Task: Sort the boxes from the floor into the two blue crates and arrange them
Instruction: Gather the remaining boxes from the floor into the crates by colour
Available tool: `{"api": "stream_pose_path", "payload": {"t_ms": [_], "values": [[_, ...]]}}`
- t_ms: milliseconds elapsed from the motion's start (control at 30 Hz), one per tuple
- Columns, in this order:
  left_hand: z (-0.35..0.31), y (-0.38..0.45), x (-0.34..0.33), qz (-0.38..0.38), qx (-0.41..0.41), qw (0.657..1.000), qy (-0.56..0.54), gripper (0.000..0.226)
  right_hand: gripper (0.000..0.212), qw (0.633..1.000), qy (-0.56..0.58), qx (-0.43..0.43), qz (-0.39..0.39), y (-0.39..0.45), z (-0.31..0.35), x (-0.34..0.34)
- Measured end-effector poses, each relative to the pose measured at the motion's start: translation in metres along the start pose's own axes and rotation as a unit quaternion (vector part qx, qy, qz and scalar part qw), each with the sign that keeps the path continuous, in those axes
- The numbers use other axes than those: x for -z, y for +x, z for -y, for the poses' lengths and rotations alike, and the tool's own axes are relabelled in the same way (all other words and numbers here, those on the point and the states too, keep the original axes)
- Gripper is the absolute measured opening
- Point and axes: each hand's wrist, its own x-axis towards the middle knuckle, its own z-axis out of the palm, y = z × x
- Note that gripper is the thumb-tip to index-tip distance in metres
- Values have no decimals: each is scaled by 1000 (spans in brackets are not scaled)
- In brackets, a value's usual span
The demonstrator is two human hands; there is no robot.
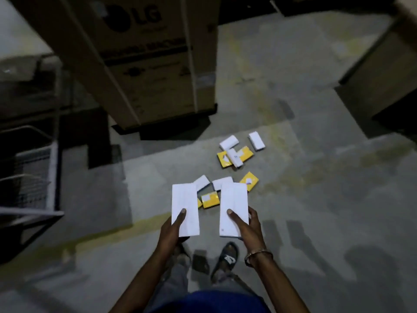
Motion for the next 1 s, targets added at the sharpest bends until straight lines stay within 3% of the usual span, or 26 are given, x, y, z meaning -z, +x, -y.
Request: {"api": "stream_pose_path", "payload": {"t_ms": [200, 400, 567, 700, 1000], "values": [[-19, -2, 136, -61, -12, 991, -118, 54, 66, 988, -94, 18, 117, -15, 20, -128], [-76, 15, 285, -107, -73, 970, -205, 34, 72, 960, -155, 14, 231, -43, 40, -291], [-120, 27, 386, -128, -95, 959, -233, 53, 87, 946, -195, 24, 257, -64, 51, -405], [-140, 36, 446, -148, -105, 940, -290, 45, 62, 925, -218, 43, 307, -86, 64, -494], [-210, 73, 545, -130, -141, 915, -354, 54, 64, 873, -281, 188, 351, -80, 111, -684]]}}
